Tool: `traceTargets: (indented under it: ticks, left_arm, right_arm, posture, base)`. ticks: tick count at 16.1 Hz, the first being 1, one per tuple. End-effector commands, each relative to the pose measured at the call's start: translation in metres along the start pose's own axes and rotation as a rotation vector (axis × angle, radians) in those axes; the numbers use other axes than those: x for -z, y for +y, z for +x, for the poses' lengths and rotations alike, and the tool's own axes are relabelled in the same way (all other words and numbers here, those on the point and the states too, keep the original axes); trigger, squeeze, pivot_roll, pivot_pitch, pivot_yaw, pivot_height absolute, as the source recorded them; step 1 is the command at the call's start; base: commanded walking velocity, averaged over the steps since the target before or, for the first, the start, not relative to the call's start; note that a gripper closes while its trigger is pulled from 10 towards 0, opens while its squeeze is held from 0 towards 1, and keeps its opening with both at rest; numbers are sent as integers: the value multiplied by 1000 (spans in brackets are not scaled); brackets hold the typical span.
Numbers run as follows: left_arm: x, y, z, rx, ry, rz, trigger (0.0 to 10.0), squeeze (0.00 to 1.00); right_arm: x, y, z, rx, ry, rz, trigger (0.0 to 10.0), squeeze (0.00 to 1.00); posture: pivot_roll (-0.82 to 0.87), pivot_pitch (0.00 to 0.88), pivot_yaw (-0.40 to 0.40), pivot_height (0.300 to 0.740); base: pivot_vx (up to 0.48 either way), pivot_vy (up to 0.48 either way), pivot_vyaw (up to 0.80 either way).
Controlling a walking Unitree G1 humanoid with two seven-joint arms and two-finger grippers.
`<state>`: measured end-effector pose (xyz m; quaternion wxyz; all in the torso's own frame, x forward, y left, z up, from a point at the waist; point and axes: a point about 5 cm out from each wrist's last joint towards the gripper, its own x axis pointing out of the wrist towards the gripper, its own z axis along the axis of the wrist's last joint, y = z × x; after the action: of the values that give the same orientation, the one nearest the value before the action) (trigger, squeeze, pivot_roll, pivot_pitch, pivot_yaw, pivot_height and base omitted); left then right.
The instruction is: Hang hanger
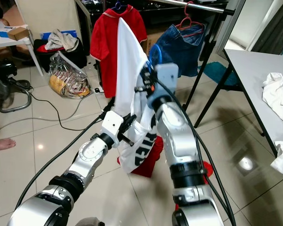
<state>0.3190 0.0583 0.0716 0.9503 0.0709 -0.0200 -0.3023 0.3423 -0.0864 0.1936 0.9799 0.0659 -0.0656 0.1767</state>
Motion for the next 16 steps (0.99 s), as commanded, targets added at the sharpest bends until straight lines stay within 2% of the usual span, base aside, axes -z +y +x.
traceTargets:
  ticks: [1, 5, 6, 8, 10, 12, 13, 15, 16]
  left_arm:
    - [3, -2, -2, 5, 8, 13, 0, 0]
    - [2, 0, -1, -7, 10, 34, 0, 0]
    - [1, 1, -1, -10, 8, 35, 0, 0]
    - [1, 2, 0, -16, 7, 38, 0, 0]
    - [1, 1, -1, -16, 8, 40, 0, 0]
    - [3, -1, -2, -10, 12, 39, 0, 0]
    - [4, -4, -2, -4, 14, 36, 0, 0]
    - [5, -7, -2, 2, 15, 33, 0, 0]
    - [6, -10, -3, 7, 16, 30, 0, 0]
  right_arm:
    - [-11, 3, 2, -31, -2, -25, 10000, 0]
    - [-1, 6, 2, -48, 152, -71, 10000, 0]
    - [2, 4, 2, -34, 181, -48, 10000, 0]
    - [18, -6, -2, 53, 309, 43, 10000, 0]
    - [28, -16, -5, 126, 370, 93, 10000, 0]
    - [31, -28, -7, 200, 366, 97, 10000, 0]
    - [28, -36, -6, 263, 333, 111, 10000, 0]
    - [22, -43, -6, 306, 296, 129, 10000, 0]
    - [15, -50, -5, 359, 253, 168, 10000, 0]
  posture:
    - [129, 0, -29, 740]
    - [123, 0, -34, 740]
    - [122, 0, -33, 740]
    - [117, 0, -33, 740]
    - [116, 0, -32, 740]
    - [113, 0, -35, 740]
    - [114, 0, -35, 740]
    - [118, 0, -37, 740]
    - [118, 0, -37, 740]
  base:
    - [0, 0, 0]
    - [0, 0, 0]
    - [0, 0, 0]
    - [0, 0, 0]
    - [0, 0, 0]
    - [0, 0, 0]
    - [0, 0, 0]
    - [0, 0, 0]
    - [0, 0, 0]
